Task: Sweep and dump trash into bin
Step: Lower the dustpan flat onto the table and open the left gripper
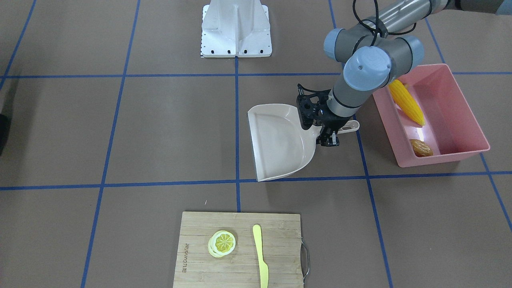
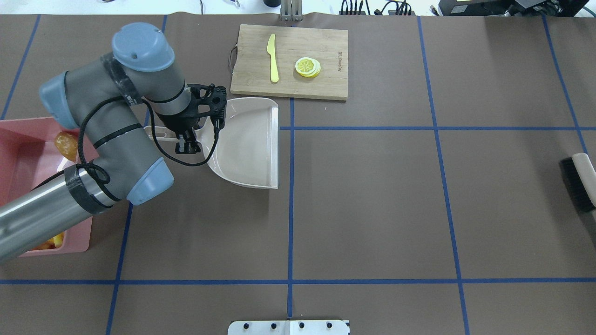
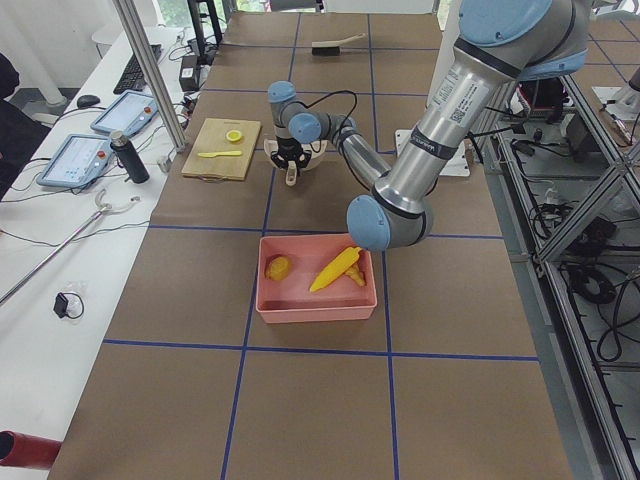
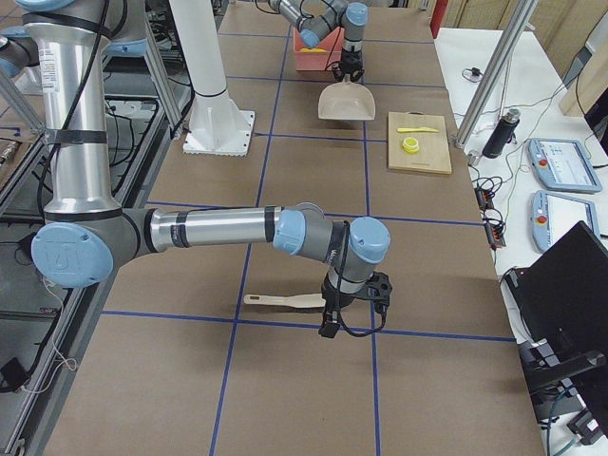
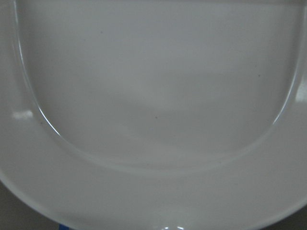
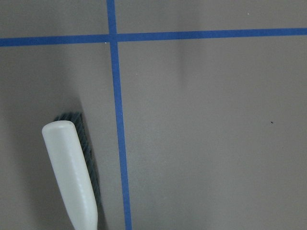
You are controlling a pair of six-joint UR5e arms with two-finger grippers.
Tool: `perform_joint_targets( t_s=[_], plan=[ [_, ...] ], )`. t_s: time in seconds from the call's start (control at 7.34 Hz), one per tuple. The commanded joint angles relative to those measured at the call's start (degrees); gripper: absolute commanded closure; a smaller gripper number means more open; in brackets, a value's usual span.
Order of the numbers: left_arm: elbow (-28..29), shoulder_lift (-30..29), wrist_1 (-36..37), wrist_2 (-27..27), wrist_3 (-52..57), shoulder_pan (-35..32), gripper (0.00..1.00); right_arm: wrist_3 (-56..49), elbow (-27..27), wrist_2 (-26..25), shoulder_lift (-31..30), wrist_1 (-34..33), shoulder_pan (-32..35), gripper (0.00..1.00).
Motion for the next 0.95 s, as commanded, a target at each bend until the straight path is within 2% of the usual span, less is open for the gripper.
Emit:
perform_joint_targets(
  t_s=[0.0,0.27,0.82],
  plan=[
    [3.1,-2.4,2.1,2.0,3.6,0.4,1.00,-0.3,0.1,0.2,1.3,0.5,0.0,0.00],
    [4.7,-2.4,1.8,1.9,3.1,1.8,1.00,-0.1,-2.0,0.6,0.2,9.0,0.0,0.00],
    [5.8,-2.5,0.4,2.0,2.6,2.7,1.00,-0.2,-2.9,1.9,1.0,9.4,0.0,0.00]
  ],
)
